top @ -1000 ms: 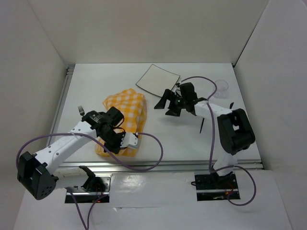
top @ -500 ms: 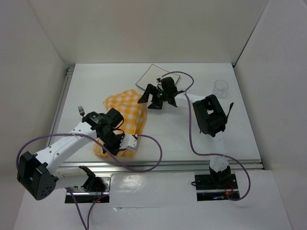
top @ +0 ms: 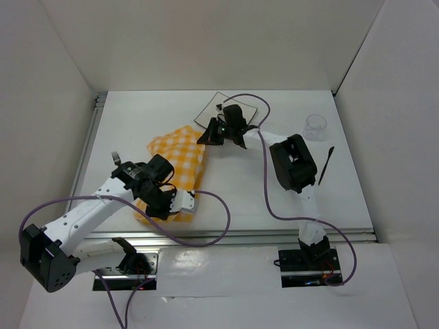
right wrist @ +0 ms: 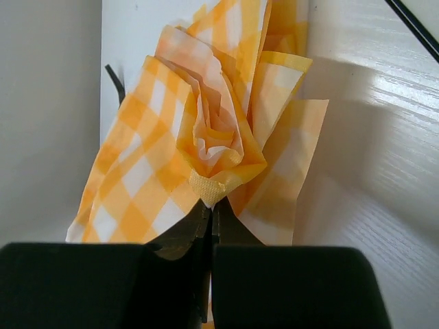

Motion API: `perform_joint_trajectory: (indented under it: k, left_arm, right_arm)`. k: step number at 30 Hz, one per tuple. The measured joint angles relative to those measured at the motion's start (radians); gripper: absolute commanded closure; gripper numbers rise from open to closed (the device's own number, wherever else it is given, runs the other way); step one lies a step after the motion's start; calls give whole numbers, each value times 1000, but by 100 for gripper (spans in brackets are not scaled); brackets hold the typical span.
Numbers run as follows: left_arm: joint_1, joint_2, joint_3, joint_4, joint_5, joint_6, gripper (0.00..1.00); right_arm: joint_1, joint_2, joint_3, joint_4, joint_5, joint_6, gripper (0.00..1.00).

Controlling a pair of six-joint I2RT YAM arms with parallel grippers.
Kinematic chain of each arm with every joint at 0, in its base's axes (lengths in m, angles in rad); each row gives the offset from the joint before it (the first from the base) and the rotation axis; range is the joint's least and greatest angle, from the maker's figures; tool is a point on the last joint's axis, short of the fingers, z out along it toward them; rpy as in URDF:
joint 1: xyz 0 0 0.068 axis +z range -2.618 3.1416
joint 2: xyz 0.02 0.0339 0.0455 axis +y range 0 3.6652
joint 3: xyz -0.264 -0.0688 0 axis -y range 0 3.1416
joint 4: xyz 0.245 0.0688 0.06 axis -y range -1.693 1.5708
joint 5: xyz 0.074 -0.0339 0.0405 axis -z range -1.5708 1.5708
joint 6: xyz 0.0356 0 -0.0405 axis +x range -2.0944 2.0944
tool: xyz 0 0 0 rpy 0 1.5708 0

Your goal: Set the dinner table for one person

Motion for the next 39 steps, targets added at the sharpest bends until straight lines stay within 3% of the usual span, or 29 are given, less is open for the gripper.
perform_joint_trajectory:
  k: [3,6,12,17,19,21,23,26,30,39]
  left_arm:
    - [32,-33,16,9,-6,-27,100]
    - [151,-50,88,44,-16,-64,100]
    - [420,1,370,159,-23,-139,100]
    - [526,64,576,275,9,-185,100]
    - [531,68,608,295,41,-181,100]
    - [530,68,611,299,79,-175,100]
    - [519,66,582,307,110,-171,100]
    - [486,60,475,295,158,-158,100]
    - [401,55,298,247,204,-154,100]
    - [261,13,179,190,196,-150,100]
  right_arm:
    - [2,-6,2,-10,18,-32,100]
    - [-5,-34,0,-44,51,-72,100]
    - [-86,-205,-10,-123,62,-115,100]
    - [-203,-368,-39,-189,63,-126,96]
    - [-233,-449,-105,-198,66,-127,85]
    - [-243,-543,-213,-205,71,-124,83]
    - [-241,-618,-325,-198,73,-113,68]
    - [-231,-704,-505,-201,69,-76,40]
    - [-225,-765,-713,-214,68,-26,24]
    - [-224,-758,-798,-214,100,19,15]
